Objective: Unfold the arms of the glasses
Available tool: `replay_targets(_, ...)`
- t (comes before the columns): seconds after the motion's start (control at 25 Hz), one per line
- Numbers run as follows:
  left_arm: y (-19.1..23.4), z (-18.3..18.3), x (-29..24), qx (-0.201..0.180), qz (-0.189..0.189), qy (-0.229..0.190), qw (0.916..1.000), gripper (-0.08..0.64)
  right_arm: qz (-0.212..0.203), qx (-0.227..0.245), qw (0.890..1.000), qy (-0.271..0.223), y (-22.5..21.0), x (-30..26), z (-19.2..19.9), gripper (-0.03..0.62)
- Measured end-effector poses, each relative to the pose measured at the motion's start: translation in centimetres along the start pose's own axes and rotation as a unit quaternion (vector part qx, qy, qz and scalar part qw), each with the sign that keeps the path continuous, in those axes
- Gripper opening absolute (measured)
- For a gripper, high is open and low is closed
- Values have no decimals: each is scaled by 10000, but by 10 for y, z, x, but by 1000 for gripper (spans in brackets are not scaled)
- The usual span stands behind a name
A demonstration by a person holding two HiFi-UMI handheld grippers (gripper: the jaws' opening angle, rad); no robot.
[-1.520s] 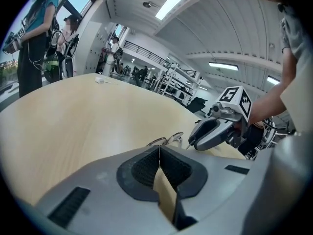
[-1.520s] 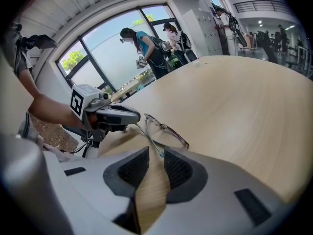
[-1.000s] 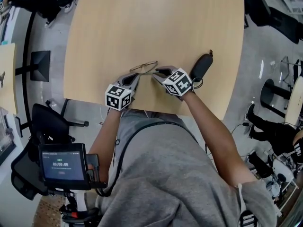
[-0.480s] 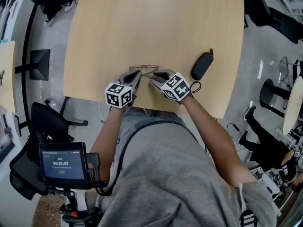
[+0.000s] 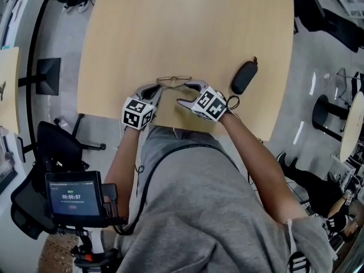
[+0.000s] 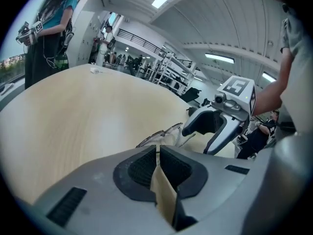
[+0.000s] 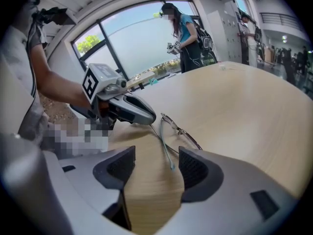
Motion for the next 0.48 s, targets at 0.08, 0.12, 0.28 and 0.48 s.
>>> replay_targets(0.08, -1, 2, -2, -55, 140, 74, 9999, 6, -134, 262, 9996, 4, 3, -1, -4, 280)
replay_targets(0.12, -2, 1, -2, -55, 180, 78, 9998, 6, -204, 339, 9992, 22, 5, -3, -5, 287)
replay_targets(0.28, -7, 0, -5, 16, 293, 66, 9995, 6, -317, 506, 9981, 170, 7, -10, -2, 322)
replay_targets(0.48, -16, 4, -6, 120, 408, 128, 9990, 6, -340, 480, 9980, 235, 4, -18, 5, 348)
Point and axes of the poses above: the fingertips, and each gripper's own axes: x backward along the fingers, y to its left, z out of its underside, the point moved 2 cm from there along x, backward along the fingers, and after that the axes turned 12 degrees about -y, right-handed, at the moved point
